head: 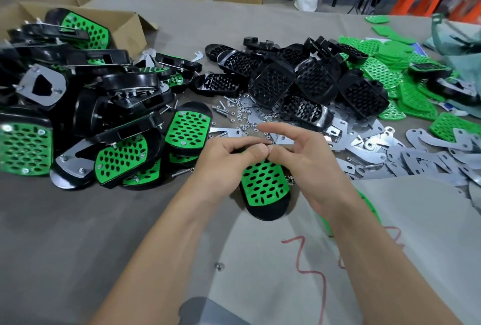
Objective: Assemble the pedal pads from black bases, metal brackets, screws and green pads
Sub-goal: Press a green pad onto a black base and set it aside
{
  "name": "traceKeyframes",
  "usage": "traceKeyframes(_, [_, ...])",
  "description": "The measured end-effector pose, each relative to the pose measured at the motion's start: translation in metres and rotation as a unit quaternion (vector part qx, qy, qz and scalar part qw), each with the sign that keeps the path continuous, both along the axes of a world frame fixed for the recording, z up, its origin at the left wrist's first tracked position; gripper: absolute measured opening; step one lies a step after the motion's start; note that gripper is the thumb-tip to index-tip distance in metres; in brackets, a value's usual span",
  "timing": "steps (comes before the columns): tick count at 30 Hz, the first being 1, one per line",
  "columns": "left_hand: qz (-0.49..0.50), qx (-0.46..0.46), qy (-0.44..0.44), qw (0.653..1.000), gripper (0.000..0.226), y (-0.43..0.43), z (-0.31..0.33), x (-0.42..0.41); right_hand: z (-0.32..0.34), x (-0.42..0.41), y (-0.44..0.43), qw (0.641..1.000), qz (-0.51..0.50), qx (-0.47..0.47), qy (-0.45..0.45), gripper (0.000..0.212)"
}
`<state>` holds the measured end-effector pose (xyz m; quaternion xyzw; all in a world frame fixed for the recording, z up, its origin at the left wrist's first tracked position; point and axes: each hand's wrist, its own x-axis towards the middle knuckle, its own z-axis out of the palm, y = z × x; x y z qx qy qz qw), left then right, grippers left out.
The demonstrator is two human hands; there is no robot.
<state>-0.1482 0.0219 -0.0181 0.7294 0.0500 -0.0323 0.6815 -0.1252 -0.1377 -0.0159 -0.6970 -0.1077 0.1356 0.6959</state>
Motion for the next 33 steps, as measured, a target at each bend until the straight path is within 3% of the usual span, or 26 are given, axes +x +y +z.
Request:
traceKeyframes(4, [0.129,0.03,0.0,0.991,0.011,0.0,-0.005,0.002,0.004,0.009,0.011,0.99,-0.144,-0.008,0.002,0.02])
traceKeyframes(6, [0.181,0.072,-0.011,0.981,0.011,0.003,-0.007,0.004,0.007,0.025,0.014,0.976,-0.176,-0.117,-0.063,0.021])
traceKeyframes(9, [0.2,0.106,-0.015,0.974,0.017,0.004,-0.007,0.005,0.02,0.056,0.033,0.943,-0.09,-0.287,-0.145,0.021])
traceKeyframes(12, [0.203,0.114,-0.007,0.972,0.009,0.004,-0.007,0.005,0.027,0.091,0.061,0.881,-0.006,-0.425,-0.207,0.013])
traceKeyframes(14, [0.199,0.136,-0.008,0.971,0.012,0.006,-0.008,0.005,0.024,0.109,0.078,0.844,0.031,-0.484,-0.231,0.008])
traceKeyframes(16, [0.193,0.148,-0.01,0.97,0.008,0.007,-0.008,0.004,0.016,0.119,0.09,0.829,0.025,-0.507,-0.236,0.008])
traceKeyframes(21, [0.186,0.149,-0.021,0.971,0.006,0.007,-0.005,0.003,0.01,0.119,0.103,0.824,-0.013,-0.515,-0.235,0.01])
traceKeyframes(23, [0.187,0.135,-0.028,0.973,0.007,0.006,-0.005,0.002,0.018,0.112,0.092,0.857,-0.045,-0.467,-0.213,0.011])
traceKeyframes(27, [0.227,0.069,-0.053,0.97,0.014,0.001,-0.009,0.003,0.039,0.079,0.043,0.929,-0.177,-0.278,-0.167,0.021])
traceKeyframes(30, [0.261,0.001,-0.028,0.965,0.014,-0.005,-0.009,0.003,0.032,0.038,0.018,0.916,-0.261,-0.249,-0.176,0.017])
traceKeyframes(33, [0.214,-0.158,0.008,0.964,0.014,-0.013,-0.005,0.0,0.015,0.01,0.019,0.905,-0.292,-0.263,-0.162,0.019])
